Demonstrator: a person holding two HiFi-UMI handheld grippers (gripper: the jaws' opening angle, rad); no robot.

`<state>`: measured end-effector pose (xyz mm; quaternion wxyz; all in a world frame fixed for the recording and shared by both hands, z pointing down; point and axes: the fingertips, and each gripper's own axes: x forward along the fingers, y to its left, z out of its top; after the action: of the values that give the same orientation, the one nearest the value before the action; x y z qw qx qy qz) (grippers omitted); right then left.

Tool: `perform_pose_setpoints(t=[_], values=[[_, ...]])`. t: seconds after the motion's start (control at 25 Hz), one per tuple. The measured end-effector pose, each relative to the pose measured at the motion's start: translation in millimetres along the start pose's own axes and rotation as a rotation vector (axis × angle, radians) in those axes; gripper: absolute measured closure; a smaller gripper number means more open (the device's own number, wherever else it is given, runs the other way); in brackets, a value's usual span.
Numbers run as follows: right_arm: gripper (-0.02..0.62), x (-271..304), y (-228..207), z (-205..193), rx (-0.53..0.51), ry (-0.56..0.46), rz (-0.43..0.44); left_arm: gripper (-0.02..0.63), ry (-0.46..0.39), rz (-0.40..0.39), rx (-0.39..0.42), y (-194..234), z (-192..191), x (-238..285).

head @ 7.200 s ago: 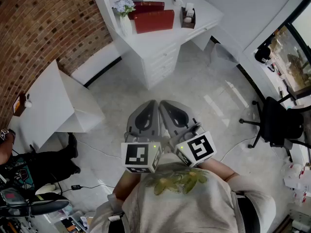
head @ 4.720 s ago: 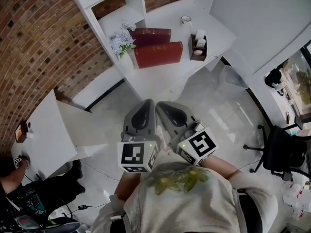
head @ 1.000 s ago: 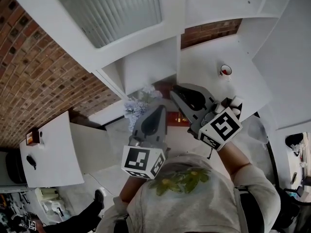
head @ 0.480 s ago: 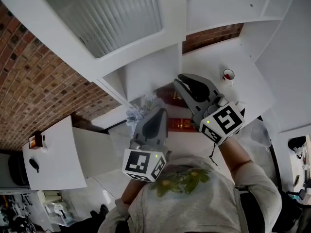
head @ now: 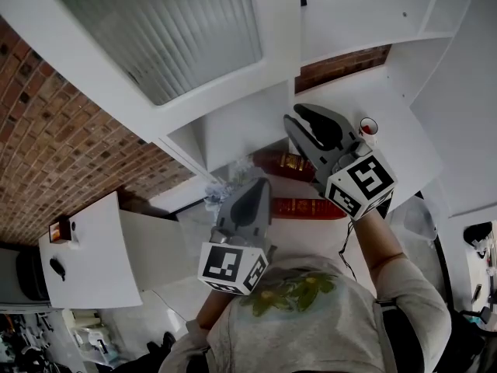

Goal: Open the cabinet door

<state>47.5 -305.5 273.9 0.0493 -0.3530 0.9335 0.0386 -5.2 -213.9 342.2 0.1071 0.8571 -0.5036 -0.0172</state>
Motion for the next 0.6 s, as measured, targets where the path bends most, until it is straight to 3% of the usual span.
perform_pose_setpoints(t=[0.6], values=[[0.517,21,-52,2,0.073,-0.025,-0.039,0.597,0.013,0.027,-0.01,7,-3,7]])
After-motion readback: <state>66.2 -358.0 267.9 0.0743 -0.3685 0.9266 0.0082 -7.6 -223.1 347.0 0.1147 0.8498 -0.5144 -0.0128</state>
